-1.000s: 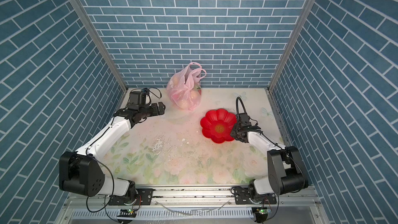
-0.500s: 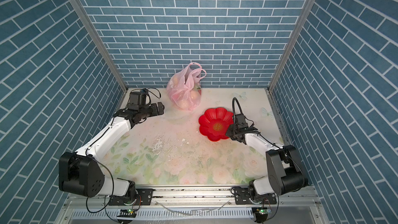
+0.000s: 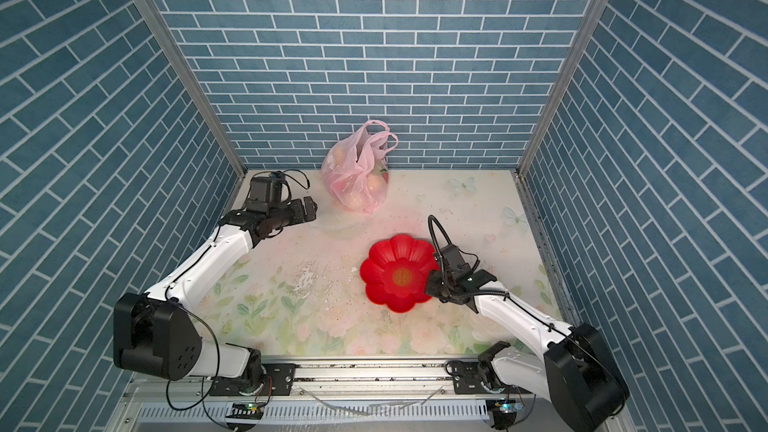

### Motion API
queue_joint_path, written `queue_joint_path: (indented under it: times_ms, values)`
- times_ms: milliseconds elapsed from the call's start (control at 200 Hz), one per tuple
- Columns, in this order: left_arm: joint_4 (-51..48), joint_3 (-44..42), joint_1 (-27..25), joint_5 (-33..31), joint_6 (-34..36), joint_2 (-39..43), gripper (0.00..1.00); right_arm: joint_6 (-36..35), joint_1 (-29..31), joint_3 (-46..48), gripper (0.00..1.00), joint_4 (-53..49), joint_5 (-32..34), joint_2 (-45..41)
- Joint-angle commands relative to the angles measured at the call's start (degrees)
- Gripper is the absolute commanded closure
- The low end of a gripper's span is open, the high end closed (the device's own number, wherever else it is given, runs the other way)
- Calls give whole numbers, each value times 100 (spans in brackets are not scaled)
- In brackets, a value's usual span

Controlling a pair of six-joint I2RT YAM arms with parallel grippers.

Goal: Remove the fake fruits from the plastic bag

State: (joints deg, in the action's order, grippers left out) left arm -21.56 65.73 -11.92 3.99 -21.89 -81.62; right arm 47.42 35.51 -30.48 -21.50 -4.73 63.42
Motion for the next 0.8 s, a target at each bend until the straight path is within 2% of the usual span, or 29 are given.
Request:
queue_joint_path:
  times_ms: [0, 110, 370, 535, 795]
  values:
    - [-32, 240, -21, 69, -35, -61, 1, 435, 211, 349, 100, -725, 110, -221]
    - [33, 354, -21, 214, -52, -196, 1, 518, 263, 442, 100, -857, 215, -405]
    - [-69, 1114, -163, 394, 162, -921, 1, 397, 264, -61, 66, -1644, 701, -796]
    - [-351, 1982, -430, 225, 581, -1676, 1, 256, 268, -538, 57, -2282, 1074, -1023]
    - [-450, 3423, -904, -353, 1149, -2997, 1, -11, 166, -1253, 49, -2878, 2152, -1164]
